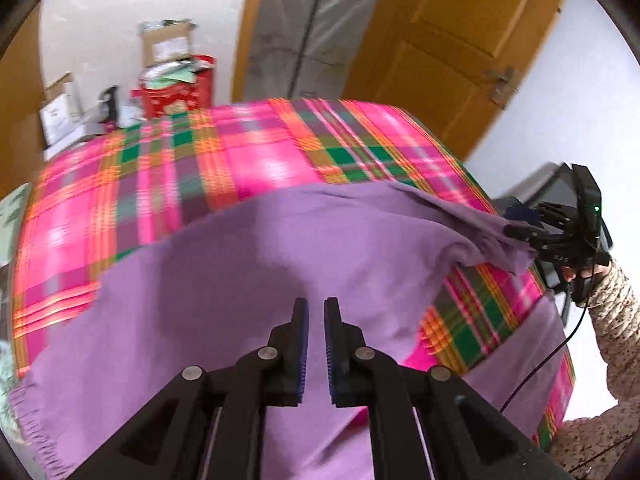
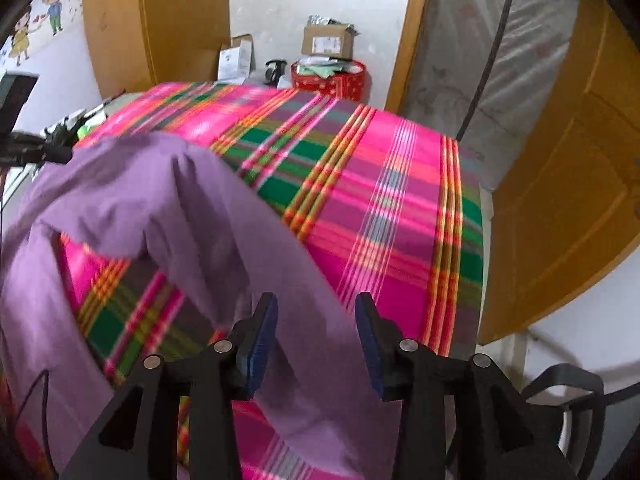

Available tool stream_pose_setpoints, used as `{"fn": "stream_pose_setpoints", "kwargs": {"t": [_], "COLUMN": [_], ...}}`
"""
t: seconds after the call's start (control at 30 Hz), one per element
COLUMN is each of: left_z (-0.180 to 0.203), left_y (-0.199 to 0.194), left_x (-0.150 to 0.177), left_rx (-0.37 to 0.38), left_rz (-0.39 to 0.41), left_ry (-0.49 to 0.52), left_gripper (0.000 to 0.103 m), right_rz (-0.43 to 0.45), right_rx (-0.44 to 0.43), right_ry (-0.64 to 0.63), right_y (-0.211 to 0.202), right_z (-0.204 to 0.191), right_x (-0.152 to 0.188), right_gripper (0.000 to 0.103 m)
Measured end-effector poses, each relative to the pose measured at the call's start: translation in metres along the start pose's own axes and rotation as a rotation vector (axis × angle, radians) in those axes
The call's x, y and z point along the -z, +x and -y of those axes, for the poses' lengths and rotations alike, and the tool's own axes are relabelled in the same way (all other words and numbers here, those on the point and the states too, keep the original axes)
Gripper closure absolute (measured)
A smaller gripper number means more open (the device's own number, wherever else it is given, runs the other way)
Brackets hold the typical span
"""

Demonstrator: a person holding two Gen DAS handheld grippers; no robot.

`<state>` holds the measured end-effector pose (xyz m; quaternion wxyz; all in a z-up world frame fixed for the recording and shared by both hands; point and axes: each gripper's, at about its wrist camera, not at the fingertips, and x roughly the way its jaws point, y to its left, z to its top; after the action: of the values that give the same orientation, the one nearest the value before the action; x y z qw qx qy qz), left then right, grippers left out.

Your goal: Fold clothes

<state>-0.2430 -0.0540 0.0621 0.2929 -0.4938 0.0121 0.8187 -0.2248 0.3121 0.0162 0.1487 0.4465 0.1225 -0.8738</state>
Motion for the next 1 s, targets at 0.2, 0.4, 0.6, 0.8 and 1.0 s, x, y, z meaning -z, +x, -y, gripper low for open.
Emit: {"fn": "stream_pose_setpoints", "kwargs": {"t": [0.2, 0.4, 0.6, 0.8, 1.0], "left_z": [0.040, 0.076, 0.098, 0.110, 0.113], "left_y": [0.042, 0.071, 0.095, 0.109, 0.109], "left_x": [-0.001, -0.005, -0.013, -0.017, -0.020], "left_rx": [0.062, 0.096, 0.074, 0.062, 0.079], "left_rz": [-0.059, -0.109, -0.139, -0.145, -0.106], "left_ry": [0.046, 0.093, 0.096, 0.089, 0.101], "left_gripper": [0.096, 0.096, 0.096, 0.096, 0.099], "right_rz": [-0.033, -0.044, -0.031, 0.004, 0.031], "right_rx": [0.020, 0.122, 0.201, 0.212, 0.247], "right_ry": [-0.024, -0.103, -0.100, -0.088, -0.084], "right_y": [0.003, -0.003, -0.002, -0.003, 0.002], "right_z": [-0.001, -0.003, 0.003, 0.014, 0.039], "right_x": [0.023, 0.048, 0.052, 0.044, 0.017], "right_gripper": [0.061, 0.061, 0.062, 0.094, 0.097]}}
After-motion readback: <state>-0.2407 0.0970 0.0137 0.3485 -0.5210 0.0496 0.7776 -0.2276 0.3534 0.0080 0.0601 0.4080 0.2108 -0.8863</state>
